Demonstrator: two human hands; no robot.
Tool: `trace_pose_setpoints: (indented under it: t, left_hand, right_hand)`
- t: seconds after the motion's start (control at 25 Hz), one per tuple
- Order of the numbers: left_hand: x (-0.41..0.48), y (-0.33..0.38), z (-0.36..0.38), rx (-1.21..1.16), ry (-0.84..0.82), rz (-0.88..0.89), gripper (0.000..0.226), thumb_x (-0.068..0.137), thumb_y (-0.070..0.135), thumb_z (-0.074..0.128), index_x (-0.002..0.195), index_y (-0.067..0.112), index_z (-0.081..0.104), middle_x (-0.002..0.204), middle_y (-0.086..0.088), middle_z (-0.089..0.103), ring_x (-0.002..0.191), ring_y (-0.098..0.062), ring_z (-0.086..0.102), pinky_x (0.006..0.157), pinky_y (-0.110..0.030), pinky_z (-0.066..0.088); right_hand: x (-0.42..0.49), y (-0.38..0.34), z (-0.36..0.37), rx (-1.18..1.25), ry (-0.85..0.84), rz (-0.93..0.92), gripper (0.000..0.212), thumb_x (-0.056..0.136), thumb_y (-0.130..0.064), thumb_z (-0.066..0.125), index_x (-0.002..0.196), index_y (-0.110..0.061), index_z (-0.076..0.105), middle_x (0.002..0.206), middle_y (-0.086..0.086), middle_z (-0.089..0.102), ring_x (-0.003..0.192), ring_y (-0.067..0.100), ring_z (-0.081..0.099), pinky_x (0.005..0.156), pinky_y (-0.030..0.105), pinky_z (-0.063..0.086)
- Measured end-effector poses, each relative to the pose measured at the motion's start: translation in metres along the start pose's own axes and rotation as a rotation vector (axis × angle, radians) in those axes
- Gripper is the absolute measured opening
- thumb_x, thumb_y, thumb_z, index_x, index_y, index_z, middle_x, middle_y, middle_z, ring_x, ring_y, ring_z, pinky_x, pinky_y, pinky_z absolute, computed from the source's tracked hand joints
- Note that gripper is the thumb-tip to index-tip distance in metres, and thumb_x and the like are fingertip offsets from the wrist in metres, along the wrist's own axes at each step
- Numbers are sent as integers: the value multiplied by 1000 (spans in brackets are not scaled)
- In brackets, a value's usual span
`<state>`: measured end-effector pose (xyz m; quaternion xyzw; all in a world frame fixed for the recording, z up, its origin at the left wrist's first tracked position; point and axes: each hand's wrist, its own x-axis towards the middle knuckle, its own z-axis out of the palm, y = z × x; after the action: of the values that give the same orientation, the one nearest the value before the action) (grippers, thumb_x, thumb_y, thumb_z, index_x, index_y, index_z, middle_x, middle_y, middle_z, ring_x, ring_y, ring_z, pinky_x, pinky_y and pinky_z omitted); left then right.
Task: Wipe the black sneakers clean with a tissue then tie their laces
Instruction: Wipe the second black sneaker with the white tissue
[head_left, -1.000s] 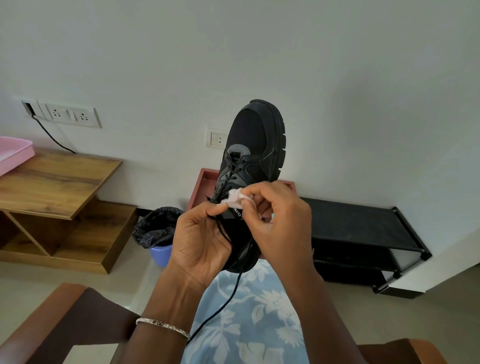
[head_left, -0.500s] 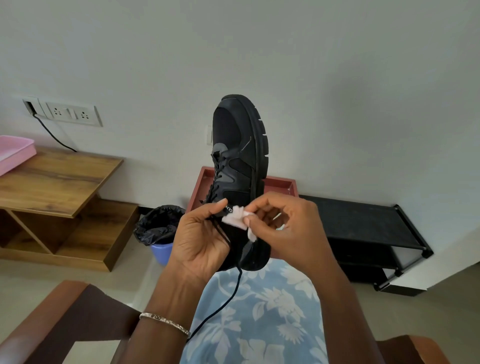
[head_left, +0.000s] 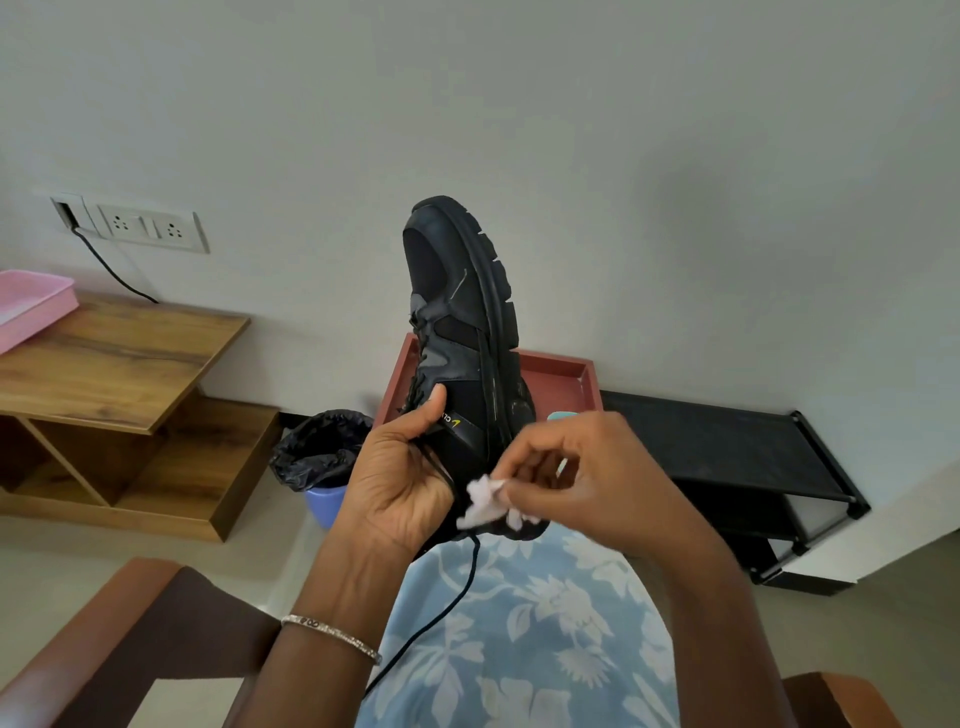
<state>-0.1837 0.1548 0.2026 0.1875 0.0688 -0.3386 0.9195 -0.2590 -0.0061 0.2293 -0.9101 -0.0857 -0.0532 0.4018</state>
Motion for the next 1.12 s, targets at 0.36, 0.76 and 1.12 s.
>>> trace_pose_setpoints:
  t: [0.36, 0.76, 1.12]
  left_hand:
    - [-2, 7, -1, -7, 34, 55, 28, 87, 6, 58, 110, -5, 70, 120, -29, 68, 108, -43, 68, 83, -68, 49]
    - [-7, 5, 7, 42, 4, 70, 24, 89, 5, 56, 97, -4, 77, 119, -27, 68, 113, -42, 66, 98, -59, 48]
    - [-6, 5, 9, -21, 35, 65, 25, 94, 6, 56, 109, -7, 72, 121, -28, 67, 115, -42, 65, 105, -56, 46]
  right_hand:
    - [-4, 15, 19, -168, 212, -74, 7, 84, -23, 77, 88, -29, 76, 80, -18, 69, 81, 9, 61, 68, 31, 53]
    - [21, 18, 14, -305, 498, -214, 8, 88, -29, 70, 94, -28, 75, 88, -18, 70, 88, 12, 56, 75, 39, 49]
    - [18, 20, 25, -238, 556, -199, 7, 89, -26, 68, 92, -21, 72, 87, -12, 68, 86, 13, 57, 74, 39, 49]
